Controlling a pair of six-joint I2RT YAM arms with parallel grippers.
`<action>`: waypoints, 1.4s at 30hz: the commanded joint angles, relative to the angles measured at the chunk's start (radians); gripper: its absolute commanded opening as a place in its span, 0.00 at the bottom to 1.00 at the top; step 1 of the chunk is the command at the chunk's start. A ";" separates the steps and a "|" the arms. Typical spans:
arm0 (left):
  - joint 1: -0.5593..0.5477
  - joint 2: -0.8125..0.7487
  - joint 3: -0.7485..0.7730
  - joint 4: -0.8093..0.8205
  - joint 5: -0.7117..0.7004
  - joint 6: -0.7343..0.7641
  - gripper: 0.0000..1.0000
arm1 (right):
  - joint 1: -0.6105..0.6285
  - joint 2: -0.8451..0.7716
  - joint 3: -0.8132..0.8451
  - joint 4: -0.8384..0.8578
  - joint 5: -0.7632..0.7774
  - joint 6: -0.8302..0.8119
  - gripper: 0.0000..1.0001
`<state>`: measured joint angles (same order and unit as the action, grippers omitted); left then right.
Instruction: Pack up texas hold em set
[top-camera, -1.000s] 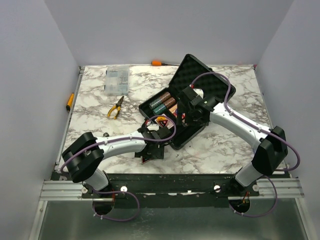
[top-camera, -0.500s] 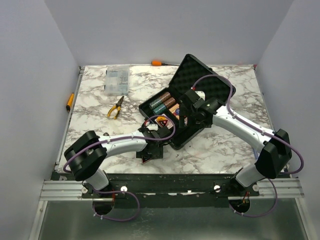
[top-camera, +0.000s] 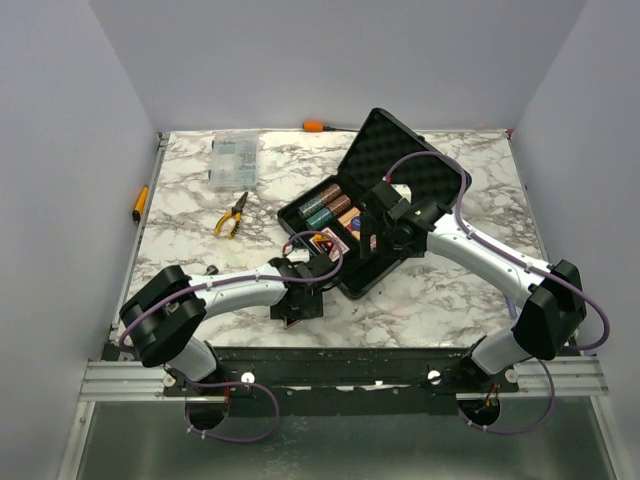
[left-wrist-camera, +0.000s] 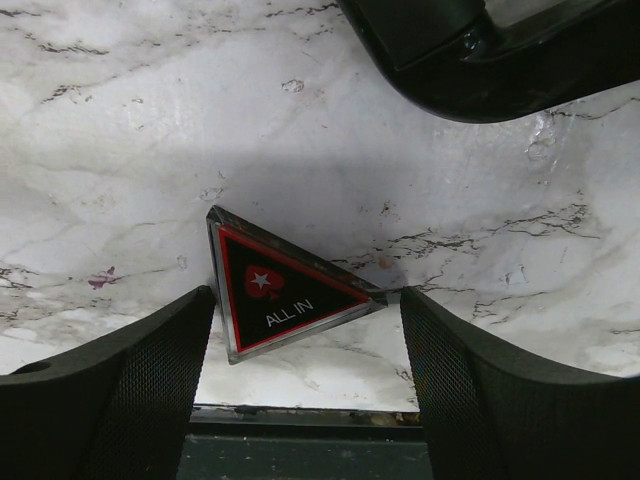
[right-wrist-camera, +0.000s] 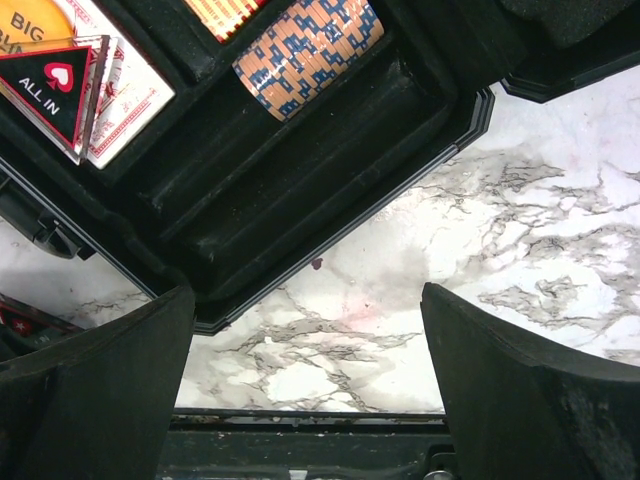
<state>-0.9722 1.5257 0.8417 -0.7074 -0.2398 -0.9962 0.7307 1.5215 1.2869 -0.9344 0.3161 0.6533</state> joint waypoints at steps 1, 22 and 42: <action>0.007 -0.005 -0.042 -0.010 0.016 -0.024 0.75 | -0.006 -0.029 -0.014 0.014 -0.015 -0.007 0.97; 0.017 -0.009 -0.085 0.070 0.057 0.002 0.58 | -0.005 -0.025 -0.012 0.011 -0.028 -0.003 0.97; 0.015 -0.137 -0.018 -0.011 0.027 0.073 0.42 | -0.005 -0.027 0.032 -0.004 0.001 -0.007 0.97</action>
<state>-0.9565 1.4334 0.7834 -0.6746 -0.2001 -0.9409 0.7307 1.5139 1.2839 -0.9344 0.3012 0.6533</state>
